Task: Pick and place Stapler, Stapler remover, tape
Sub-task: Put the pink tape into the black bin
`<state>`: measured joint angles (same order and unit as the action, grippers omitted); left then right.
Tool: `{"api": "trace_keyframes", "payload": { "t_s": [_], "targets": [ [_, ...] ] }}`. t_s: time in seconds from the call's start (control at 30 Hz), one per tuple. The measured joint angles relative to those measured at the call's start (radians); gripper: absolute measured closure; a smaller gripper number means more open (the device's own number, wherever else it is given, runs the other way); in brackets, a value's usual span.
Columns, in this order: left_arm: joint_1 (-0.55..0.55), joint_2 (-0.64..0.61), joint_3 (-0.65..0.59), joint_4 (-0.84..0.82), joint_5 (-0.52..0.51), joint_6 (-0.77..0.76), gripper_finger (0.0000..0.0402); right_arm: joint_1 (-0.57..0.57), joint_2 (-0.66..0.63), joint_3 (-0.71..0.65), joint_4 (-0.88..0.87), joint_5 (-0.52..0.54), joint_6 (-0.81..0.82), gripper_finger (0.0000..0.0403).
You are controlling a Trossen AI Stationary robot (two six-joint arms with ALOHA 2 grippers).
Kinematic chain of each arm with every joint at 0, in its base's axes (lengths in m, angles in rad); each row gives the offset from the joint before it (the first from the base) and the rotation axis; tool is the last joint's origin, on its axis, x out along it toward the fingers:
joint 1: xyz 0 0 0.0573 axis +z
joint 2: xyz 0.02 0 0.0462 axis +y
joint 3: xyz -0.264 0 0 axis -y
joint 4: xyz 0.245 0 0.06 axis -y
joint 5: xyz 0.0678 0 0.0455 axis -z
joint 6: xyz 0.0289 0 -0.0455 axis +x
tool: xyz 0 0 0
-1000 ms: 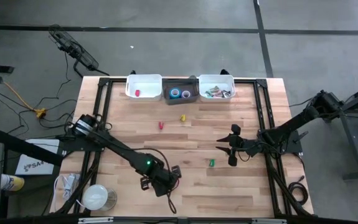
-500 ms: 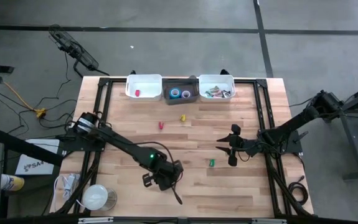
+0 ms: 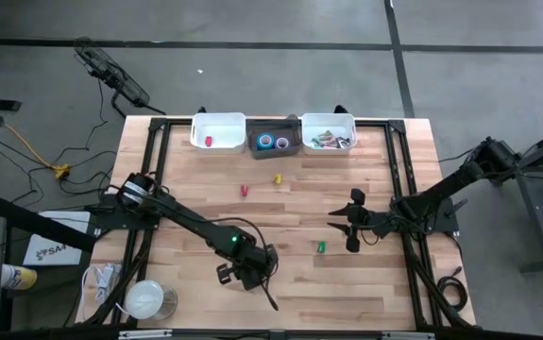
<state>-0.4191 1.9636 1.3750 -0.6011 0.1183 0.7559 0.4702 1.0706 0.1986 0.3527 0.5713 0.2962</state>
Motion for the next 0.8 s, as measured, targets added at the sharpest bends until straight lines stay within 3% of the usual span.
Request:
{"api": "trace_keyframes", "payload": {
  "t_s": [0.13, 0.53, 0.8],
  "targets": [
    [0.0, 0.009, 0.001, 0.002, 0.036, -0.004, 0.0293, 0.0, 0.005, 0.0, 0.001, 0.0, 0.0, 0.0267],
    [0.0, 0.035, 0.001, 0.007, -0.043, -0.003, 0.0295, 0.0, 0.005, 0.0, 0.002, 0.001, 0.003, 0.0267],
    [0.0, 0.049, 0.003, -0.013, -0.027, -0.004, 0.0365, 0.0, 0.004, 0.0, -0.002, 0.002, 0.009, 0.0267]
  ]
}}
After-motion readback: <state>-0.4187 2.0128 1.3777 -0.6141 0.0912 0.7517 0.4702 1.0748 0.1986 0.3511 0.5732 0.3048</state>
